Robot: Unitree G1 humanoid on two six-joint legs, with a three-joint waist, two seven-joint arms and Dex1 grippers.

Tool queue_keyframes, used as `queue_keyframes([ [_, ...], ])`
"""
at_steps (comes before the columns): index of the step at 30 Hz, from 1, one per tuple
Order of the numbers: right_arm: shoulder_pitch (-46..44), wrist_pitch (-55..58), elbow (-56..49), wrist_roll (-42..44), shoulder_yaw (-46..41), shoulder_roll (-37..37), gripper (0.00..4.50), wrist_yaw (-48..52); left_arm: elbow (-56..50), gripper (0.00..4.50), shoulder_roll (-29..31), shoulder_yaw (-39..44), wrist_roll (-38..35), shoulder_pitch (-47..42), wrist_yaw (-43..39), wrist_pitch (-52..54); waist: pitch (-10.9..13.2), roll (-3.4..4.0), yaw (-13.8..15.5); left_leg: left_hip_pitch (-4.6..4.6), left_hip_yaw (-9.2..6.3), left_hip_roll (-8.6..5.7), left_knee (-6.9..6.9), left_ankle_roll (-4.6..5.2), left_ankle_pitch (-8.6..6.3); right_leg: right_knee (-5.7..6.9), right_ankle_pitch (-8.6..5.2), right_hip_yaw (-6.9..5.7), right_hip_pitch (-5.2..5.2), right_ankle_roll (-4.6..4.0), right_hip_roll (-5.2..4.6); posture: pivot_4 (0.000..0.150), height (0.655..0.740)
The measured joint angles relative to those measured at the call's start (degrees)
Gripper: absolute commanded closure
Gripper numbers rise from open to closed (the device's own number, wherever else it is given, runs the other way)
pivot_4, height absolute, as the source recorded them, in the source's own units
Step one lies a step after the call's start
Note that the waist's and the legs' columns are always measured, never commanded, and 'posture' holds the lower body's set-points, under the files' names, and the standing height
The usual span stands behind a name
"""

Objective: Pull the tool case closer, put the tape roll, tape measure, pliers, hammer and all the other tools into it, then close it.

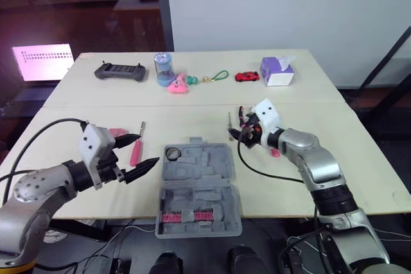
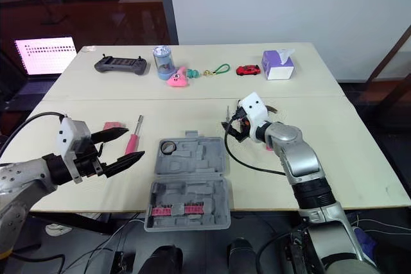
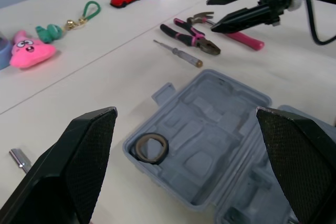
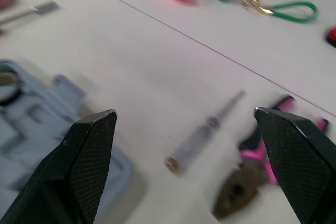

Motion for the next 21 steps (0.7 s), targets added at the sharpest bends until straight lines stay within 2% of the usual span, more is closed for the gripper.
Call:
queue_keyframes([
  [3,-1.6,4.1,-4.2,7.3,0.7,0.0,0.00,9.2,-0.3,0.06,-2.1,1.3,1.3,3.0,3.8,-0.1,0.0,0.04,-0.3,0.00,-0.01,0.00,-0.01,0.01,0.00,0.00,0.00,0.01,-0.01,0.00,0.00,0.150,0.7400],
  [7,-7.7,7.0,-8.2,11.9,2.7,-2.9,0.00,18.3,1.4,0.06,-8.2,7.4,4.2,10.6,10.0,-2.6,0.0,0.05,-0.6,0.01,-0.03,0.00,-0.01,0.01,-0.01,-0.02,0.00,-0.01,0.01,-0.01,-0.01,0.150,0.7400],
  [15,-12.6,11.3,-9.6,15.4,7.4,-7.9,0.00,30.4,2.9,0.06,-17.9,16.6,6.7,21.5,17.4,-8.9,0.0,0.00,0.6,-0.03,-0.01,0.00,0.01,0.01,-0.01,-0.12,0.01,-0.03,0.05,-0.01,-0.03,0.150,0.7400],
  [21,-13.1,13.5,-11.1,16.9,9.0,-9.7,0.00,34.5,3.0,0.06,-19.8,17.0,7.3,22.1,20.1,-9.9,0.0,-0.01,0.7,-0.02,-0.01,0.00,0.02,0.01,-0.01,-0.14,0.01,-0.04,0.07,-0.01,-0.03,0.150,0.7400],
])
